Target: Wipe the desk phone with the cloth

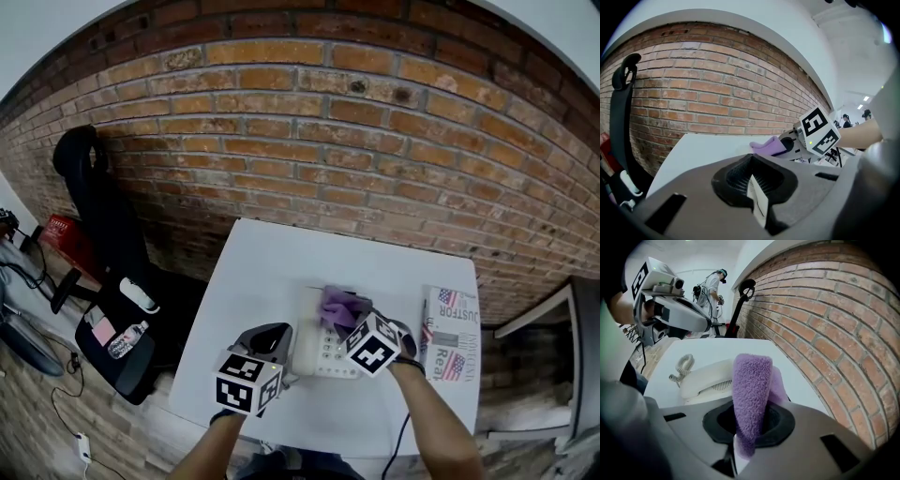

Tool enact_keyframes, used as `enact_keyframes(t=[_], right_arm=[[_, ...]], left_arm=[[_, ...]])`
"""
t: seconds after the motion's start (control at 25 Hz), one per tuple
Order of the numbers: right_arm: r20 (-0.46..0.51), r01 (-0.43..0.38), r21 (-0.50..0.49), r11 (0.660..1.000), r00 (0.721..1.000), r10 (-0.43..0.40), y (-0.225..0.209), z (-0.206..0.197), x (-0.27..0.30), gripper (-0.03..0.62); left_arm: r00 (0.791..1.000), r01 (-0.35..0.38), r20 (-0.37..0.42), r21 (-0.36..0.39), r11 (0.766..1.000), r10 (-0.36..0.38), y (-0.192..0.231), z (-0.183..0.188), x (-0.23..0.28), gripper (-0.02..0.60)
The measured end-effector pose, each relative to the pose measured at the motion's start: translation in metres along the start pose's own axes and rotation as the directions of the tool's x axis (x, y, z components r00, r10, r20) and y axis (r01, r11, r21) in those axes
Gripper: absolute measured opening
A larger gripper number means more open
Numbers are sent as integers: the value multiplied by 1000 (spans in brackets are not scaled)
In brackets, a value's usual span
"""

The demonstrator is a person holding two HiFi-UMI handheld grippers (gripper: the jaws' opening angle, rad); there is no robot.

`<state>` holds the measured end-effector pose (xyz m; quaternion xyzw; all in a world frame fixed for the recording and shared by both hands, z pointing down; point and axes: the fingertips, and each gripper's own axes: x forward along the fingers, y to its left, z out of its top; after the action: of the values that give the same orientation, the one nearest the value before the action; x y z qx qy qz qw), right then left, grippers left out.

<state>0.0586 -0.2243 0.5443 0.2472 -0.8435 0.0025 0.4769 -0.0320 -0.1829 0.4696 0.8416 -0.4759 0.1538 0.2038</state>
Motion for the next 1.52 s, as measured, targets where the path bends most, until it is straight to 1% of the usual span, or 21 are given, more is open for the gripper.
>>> enact_keyframes(t=[0.36,0.68,0.88,1.2,1.52], right_arm=[[8,-6,49,999,1000,6,22,-11,-8,43],[5,-31,89,996,1000,31,58,-22,-16,43],[20,-37,142,989,999,35,81,-31,-20,43],[19,-49,197,979,999,47,115,-44,-27,43],[-5,-76,205,976,997,79,136,-56,-31,43]], left_arm=[[998,53,-16,33,998,-53,-6,-4,0,5],[995,102,-28,56,993,-100,-14,-8,-3,5],[991,128,-42,71,989,-125,-19,-15,-7,5],[986,164,-55,74,984,-160,-27,-25,-15,5],[982,185,-59,69,980,-181,-33,-30,-17,5]])
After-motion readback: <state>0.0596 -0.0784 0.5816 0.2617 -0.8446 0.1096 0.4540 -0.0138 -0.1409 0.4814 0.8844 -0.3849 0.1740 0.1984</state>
